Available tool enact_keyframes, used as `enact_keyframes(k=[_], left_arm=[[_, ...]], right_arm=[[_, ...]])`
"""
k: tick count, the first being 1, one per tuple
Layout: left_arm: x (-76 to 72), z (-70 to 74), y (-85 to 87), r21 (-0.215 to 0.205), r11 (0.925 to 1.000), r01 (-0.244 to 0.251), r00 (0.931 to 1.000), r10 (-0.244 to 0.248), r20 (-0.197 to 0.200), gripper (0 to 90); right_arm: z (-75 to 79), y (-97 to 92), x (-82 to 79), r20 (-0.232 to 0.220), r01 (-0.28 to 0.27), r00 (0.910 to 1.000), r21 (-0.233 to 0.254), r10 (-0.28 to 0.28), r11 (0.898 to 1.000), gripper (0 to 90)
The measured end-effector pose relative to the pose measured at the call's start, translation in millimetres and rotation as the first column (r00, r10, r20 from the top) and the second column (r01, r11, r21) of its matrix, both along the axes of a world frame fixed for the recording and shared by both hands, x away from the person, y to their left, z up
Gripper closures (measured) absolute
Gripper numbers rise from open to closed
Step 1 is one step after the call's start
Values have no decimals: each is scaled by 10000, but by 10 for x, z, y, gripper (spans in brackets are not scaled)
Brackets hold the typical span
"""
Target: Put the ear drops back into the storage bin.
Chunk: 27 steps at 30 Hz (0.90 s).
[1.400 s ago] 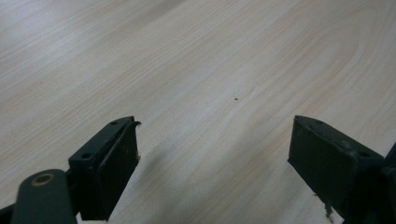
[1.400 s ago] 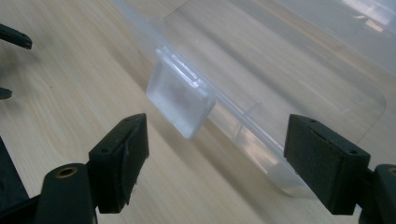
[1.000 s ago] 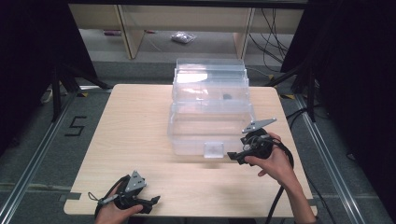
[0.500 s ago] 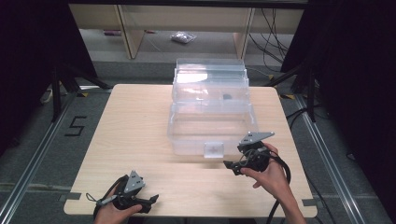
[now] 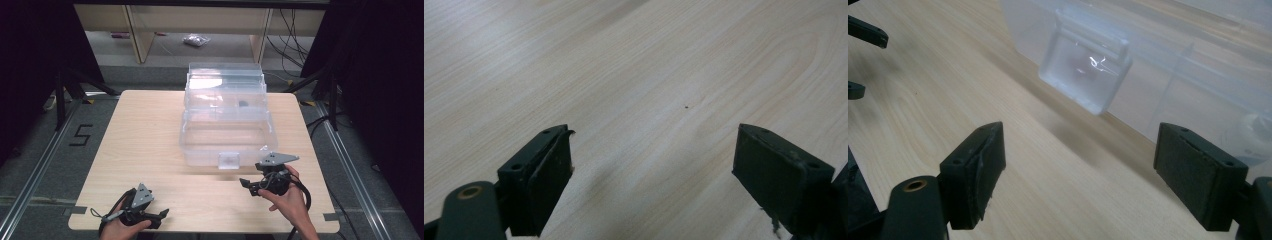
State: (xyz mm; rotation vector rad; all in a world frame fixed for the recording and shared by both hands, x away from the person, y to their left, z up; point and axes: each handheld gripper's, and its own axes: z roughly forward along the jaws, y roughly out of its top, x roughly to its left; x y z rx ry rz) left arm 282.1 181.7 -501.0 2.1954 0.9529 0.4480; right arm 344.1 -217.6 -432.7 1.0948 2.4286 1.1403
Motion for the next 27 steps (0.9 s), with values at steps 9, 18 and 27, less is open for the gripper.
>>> enact_keyframes(k=[9,18,27], left_arm=[[6,2,7,65,10000,-6,10000,6,-2,153],[3,6,5,59,10000,-14,10000,14,21,153],[-1,17,8,2,10000,75,10000,-75,42,153]], right_arm=[[-118,-67,-111,23,70,10000,240,-70,9997,207],[-237,-155,-219,-122,233,9997,457,-228,9987,192],[-318,-211,-299,147,340,9993,331,-345,9989,182]])
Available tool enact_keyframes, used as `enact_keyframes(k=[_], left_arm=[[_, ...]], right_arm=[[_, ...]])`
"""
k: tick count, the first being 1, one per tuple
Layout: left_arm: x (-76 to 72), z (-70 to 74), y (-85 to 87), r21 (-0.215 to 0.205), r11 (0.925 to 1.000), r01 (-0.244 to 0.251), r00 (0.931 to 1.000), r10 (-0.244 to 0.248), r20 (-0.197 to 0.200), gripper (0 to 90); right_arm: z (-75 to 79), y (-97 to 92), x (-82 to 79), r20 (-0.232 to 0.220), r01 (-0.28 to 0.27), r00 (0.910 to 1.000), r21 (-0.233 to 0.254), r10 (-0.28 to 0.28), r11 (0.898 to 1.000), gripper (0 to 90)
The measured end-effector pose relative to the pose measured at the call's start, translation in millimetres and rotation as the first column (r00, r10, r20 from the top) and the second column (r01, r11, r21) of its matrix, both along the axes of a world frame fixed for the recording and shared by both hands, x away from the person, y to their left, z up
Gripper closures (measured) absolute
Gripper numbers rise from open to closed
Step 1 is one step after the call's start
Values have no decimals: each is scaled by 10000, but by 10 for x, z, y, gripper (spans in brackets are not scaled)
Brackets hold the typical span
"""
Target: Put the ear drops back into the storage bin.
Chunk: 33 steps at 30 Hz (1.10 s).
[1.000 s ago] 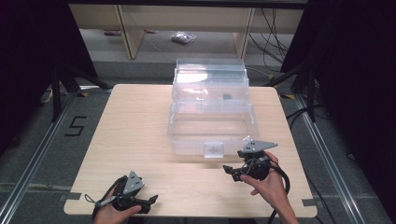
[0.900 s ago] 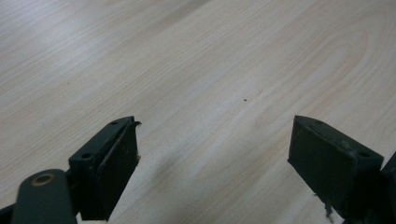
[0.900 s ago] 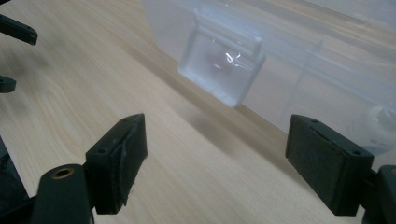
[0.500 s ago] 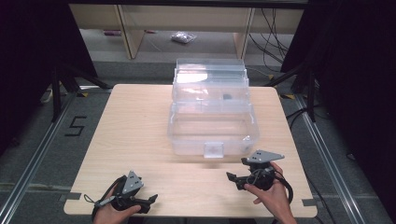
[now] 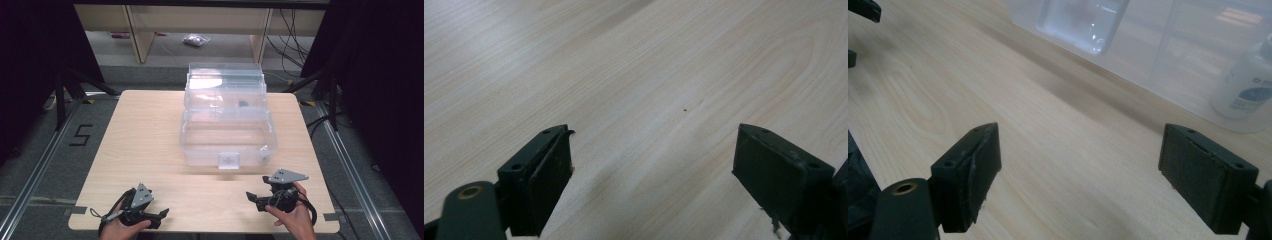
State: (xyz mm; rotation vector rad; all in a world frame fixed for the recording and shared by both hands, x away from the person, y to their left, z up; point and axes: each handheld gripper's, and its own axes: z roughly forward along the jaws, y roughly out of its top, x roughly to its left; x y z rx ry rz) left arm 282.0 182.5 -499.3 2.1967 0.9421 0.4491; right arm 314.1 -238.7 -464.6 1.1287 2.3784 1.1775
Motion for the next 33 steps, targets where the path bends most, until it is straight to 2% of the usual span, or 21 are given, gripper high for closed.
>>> enact_keyframes(k=[1,4,6,8,10,12,13,14,16,19,20,22,23,25,26,27,28,30,31,32,33], left_arm=[[3,0,0,-56,10000,72,10000,-72,-4,153],[10,-9,-4,37,10000,-75,10000,76,-53,153],[6,-11,-10,-45,10000,-87,9999,87,-83,153],[7,-11,-10,-26,9999,-101,9999,101,-62,153],[8,-10,-7,31,10000,-85,10000,85,-49,153],[5,-9,-8,-38,10000,-38,9999,38,-94,153],[9,-10,-6,17,10000,-83,10000,83,-50,153],[8,-9,-5,16,10000,-73,10000,73,-38,153],[4,-5,-1,-69,10000,10,10000,-10,-34,152],[5,4,-2,-188,9998,-28,10000,28,14,152],[9,8,5,-71,10000,-9,10000,9,31,152],[6,4,-1,-199,9998,-37,10000,37,11,152],[7,3,4,-159,9999,-3,10000,2,-27,152],[21,-18,6,-162,9996,-221,9997,219,-101,152],[31,-17,13,-73,9997,-223,9997,222,-58,152],[25,-4,22,-131,9998,-161,9998,160,-67,152],[26,8,31,-41,9999,-159,9999,160,11,152],[18,15,35,-83,9999,-56,10000,57,80,151],[14,7,18,-260,9996,-91,9999,93,78,151],[8,7,13,-223,9997,-87,10000,87,8,152],[7,1,12,-234,9997,-40,10000,41,21,151]], right_arm=[[-14,-14,-12,103,-44,9999,-57,45,10000,182],[-45,-19,-59,-169,71,9998,78,-70,9999,182],[-57,-29,-60,-78,25,10000,82,-25,10000,182],[-66,-40,-81,-237,96,9997,186,-92,9998,182],[-77,-65,-74,-12,-52,10000,71,52,10000,182],[-86,-68,-112,-253,108,9996,218,-103,9997,181],[-99,-87,-99,-33,-91,10000,105,91,9999,181],[-95,-77,-123,-305,74,9995,220,-67,9997,181],[-111,-97,-114,-1,-110,9999,83,110,9999,182],[-118,-95,-147,-350,6,9994,81,-3,10000,182],[-120,-94,-159,-455,54,9990,159,-46,9999,182],[-129,-119,-144,-149,-150,9998,54,151,9999,182],[-121,-131,-152,-115,-45,9999,-30,45,10000,182],[-125,-132,-168,-364,57,9993,146,-52,9999,177],[-131,-147,-154,-133,-127,9998,123,128,9998,178],[-128,-153,-157,-115,-104,9999,62,105,9999,178],[-125,-139,-180,-486,117,9988,240,-105,9996,176],[-138,-154,-159,-243,72,9997,49,-71,10000,176],[-139,-135,-176,-518,211,9985,193,-201,9996,176],[-136,-126,-187,-601,348,9976,191,-336,9992,177],[-141,-132,-173,-364,182,9992,150,-176,9997,178]])
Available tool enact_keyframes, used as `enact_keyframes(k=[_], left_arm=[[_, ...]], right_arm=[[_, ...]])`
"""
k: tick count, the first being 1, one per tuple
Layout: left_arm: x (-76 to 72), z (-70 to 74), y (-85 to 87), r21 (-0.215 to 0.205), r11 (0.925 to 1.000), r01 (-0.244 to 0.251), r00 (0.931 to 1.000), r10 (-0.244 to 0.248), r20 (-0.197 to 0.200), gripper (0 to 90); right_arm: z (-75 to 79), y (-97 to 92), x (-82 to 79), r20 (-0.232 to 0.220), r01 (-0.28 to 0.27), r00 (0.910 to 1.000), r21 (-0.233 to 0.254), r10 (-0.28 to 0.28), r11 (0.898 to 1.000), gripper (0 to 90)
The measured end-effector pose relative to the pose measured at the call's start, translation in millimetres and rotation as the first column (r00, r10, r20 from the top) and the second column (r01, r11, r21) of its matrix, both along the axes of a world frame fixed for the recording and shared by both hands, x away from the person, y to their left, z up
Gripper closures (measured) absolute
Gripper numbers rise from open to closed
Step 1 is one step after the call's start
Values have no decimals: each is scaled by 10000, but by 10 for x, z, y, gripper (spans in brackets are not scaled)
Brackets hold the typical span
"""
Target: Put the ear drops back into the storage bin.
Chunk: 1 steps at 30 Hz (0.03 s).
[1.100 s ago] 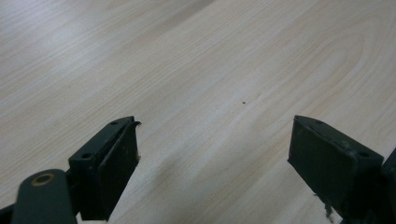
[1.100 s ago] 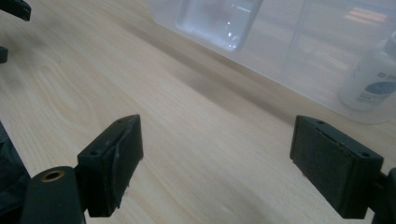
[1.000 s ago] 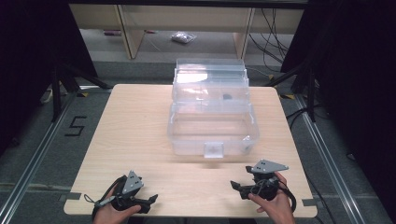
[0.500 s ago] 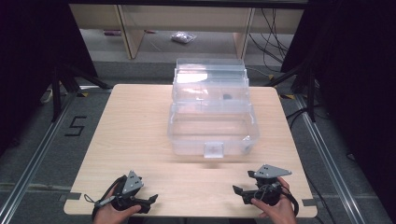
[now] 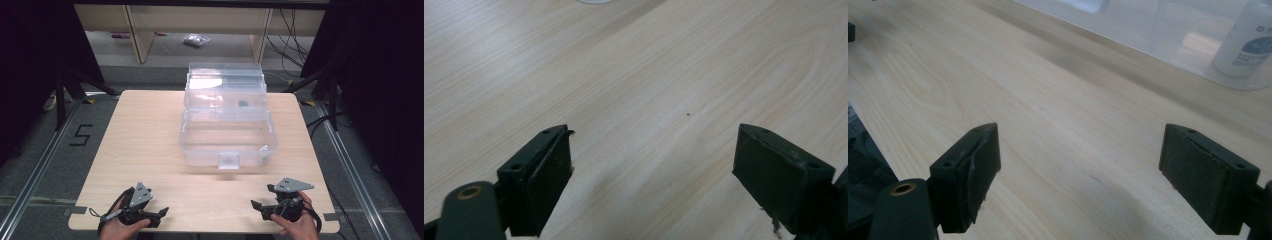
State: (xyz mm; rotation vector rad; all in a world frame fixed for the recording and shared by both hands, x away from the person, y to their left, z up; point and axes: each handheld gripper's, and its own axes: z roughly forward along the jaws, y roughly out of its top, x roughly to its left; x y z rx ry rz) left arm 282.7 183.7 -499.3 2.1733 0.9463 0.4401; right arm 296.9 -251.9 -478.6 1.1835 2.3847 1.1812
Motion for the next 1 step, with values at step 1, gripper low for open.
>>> enact_keyframes(k=[1], left_arm=[[0,0,0,0,10000,0,10000,0,0,151]], right_arm=[[0,-10,14,182,-138,9997,-116,141,9998,178]])
